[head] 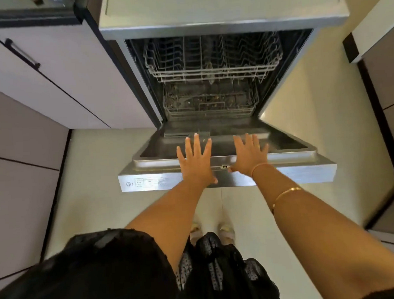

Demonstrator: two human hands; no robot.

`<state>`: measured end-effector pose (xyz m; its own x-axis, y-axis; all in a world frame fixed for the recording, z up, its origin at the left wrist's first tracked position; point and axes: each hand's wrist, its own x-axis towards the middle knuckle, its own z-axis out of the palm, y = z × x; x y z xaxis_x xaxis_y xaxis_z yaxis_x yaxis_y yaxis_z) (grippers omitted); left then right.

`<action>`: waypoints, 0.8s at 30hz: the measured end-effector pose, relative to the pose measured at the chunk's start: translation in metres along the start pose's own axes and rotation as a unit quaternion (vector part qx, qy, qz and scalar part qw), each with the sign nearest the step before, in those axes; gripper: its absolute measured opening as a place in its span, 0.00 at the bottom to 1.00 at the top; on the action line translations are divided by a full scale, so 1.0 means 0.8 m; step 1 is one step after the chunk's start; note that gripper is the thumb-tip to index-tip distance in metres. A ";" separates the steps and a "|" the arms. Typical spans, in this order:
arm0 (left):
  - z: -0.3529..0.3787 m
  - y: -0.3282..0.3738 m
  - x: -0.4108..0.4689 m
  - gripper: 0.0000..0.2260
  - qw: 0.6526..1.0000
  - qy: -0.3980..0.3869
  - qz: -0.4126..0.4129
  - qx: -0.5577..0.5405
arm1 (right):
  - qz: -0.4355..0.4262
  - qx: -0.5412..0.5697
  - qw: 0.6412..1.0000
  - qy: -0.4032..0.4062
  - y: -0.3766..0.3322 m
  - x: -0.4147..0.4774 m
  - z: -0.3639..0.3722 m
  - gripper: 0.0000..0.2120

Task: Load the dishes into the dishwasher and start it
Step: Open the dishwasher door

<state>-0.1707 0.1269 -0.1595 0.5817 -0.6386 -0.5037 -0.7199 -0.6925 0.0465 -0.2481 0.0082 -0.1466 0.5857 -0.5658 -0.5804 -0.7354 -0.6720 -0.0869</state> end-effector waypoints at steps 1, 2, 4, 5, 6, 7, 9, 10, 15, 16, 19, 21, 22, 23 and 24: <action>0.008 0.000 0.006 0.50 0.999 -0.050 0.007 0.017 | -0.012 0.004 0.999 -0.047 0.006 0.007 0.008 0.47; 0.022 0.001 0.009 0.49 0.995 -0.092 0.012 0.028 | -0.023 0.005 0.996 -0.089 0.011 0.013 0.020 0.48; 0.052 0.005 0.010 0.45 0.990 -0.136 0.021 0.029 | -0.046 -0.001 0.987 -0.156 0.019 0.021 0.050 0.43; 0.069 0.006 0.007 0.43 0.989 -0.141 0.028 0.031 | -0.057 -0.002 0.983 -0.176 0.022 0.021 0.069 0.39; 0.082 0.007 0.005 0.41 0.988 -0.145 0.039 0.036 | -0.069 -0.004 0.980 -0.185 0.023 0.021 0.085 0.36; 0.098 0.009 0.003 0.39 0.985 -0.161 0.050 0.039 | -0.078 -0.009 0.977 -0.197 0.024 0.020 0.103 0.34; 0.126 0.010 0.006 0.33 0.976 -0.205 0.062 0.026 | -0.093 -0.032 0.969 -0.227 0.028 0.021 0.140 0.31; 0.142 0.010 0.008 0.30 0.971 -0.229 0.063 0.016 | -0.102 -0.046 0.963 -0.246 0.031 0.022 0.160 0.31; 0.238 0.008 0.022 0.23 0.953 -0.295 0.063 -0.017 | -0.121 -0.056 0.942 -0.309 0.049 0.043 0.263 0.23; 0.254 0.006 0.026 0.23 0.953 -0.295 0.065 -0.017 | -0.123 -0.054 0.938 -0.320 0.050 0.050 0.281 0.21; 0.313 0.005 0.045 0.21 0.946 -0.316 0.069 -0.021 | -0.119 -0.054 0.922 -0.363 0.052 0.078 0.338 0.17; 0.349 0.005 0.060 0.22 0.938 -0.339 0.072 -0.023 | -0.114 -0.061 0.916 -0.381 0.054 0.099 0.373 0.18; 0.367 0.005 0.066 0.22 0.932 -0.356 0.073 -0.021 | -0.113 -0.066 0.911 -0.391 0.055 0.109 0.391 0.19; 0.383 0.005 0.073 0.22 0.926 -0.370 0.076 -0.018 | -0.116 -0.072 0.906 -0.400 0.056 0.120 0.409 0.19; 0.401 0.005 0.079 0.20 0.920 -0.383 0.076 -0.013 | -0.117 -0.079 0.902 -0.409 0.056 0.129 0.426 0.19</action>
<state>-0.2587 0.1914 -0.4678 0.0293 -0.3120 -0.9496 -0.7557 -0.6287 0.1833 -0.3366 0.0827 -0.4859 0.2241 0.0982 -0.9696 -0.5285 -0.8237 -0.2056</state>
